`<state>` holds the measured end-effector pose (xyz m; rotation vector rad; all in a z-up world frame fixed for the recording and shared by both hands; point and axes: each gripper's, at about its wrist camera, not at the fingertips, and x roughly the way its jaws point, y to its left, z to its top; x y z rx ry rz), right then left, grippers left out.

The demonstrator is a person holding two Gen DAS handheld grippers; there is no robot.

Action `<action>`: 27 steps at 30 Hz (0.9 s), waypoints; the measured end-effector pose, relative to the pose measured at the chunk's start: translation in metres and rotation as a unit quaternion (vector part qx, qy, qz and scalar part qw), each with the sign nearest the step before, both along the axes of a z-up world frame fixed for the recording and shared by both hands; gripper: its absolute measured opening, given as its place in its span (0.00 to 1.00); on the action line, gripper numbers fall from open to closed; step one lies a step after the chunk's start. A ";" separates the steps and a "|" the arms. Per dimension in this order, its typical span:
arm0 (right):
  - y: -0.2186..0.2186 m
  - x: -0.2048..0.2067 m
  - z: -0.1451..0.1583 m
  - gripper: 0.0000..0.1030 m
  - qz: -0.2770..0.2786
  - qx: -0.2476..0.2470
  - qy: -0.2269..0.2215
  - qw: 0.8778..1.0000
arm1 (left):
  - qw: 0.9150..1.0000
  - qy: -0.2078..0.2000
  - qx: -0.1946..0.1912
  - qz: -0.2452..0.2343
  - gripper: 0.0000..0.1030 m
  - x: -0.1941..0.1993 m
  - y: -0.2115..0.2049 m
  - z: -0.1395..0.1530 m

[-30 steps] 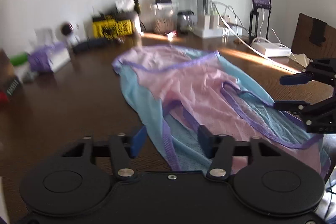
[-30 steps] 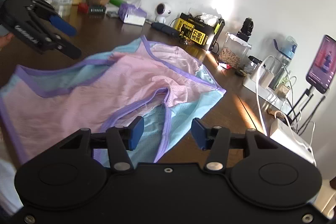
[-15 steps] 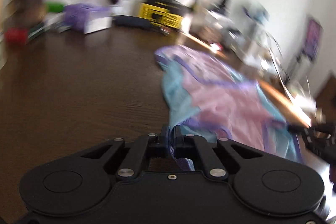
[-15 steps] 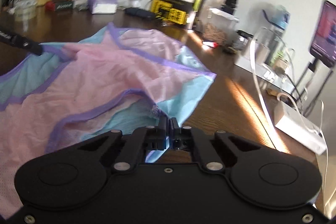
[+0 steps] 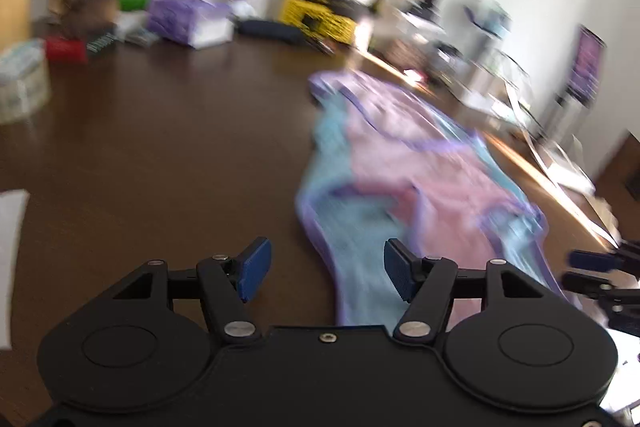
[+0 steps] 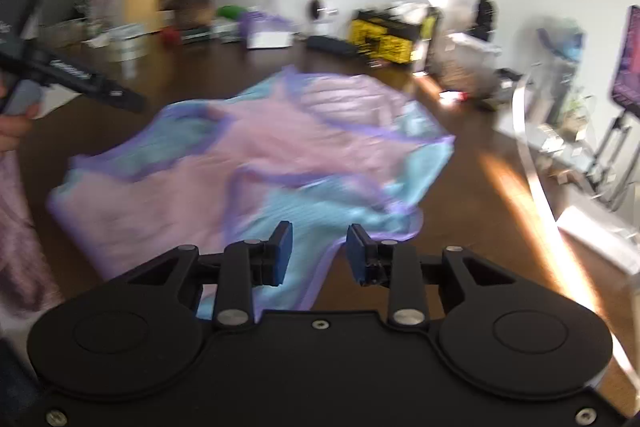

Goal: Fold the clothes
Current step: 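Open both grippers and release the spread garment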

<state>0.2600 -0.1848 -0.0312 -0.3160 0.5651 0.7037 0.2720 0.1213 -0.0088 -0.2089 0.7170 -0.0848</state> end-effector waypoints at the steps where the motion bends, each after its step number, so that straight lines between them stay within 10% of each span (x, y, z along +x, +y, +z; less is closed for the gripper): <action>1: 0.003 -0.005 -0.002 0.27 0.007 0.000 0.005 1.000 | 1.000 0.003 0.009 -0.004 0.39 -0.002 -0.005 -0.003; 3: 0.007 -0.011 -0.007 0.05 0.008 -0.004 0.016 1.000 | 1.000 0.008 0.018 0.002 0.11 -0.005 -0.010 -0.009; 9: -0.009 -0.029 -0.002 0.05 -0.009 -0.003 0.023 1.000 | 0.999 0.004 0.043 0.020 0.04 -0.018 -0.020 -0.010; 18: -0.036 -0.060 0.010 0.22 -0.019 0.009 0.006 1.000 | 0.996 -0.038 0.077 -0.015 0.09 -0.040 -0.032 0.013; 22: -0.025 -0.047 0.014 0.22 -0.012 0.039 0.013 0.999 | 0.994 -0.056 0.032 -0.094 0.42 -0.037 -0.041 0.020; 27: -0.007 -0.027 -0.001 0.22 -0.010 0.011 0.037 0.999 | 0.987 -0.008 0.048 -0.152 0.32 -0.019 -0.064 -0.001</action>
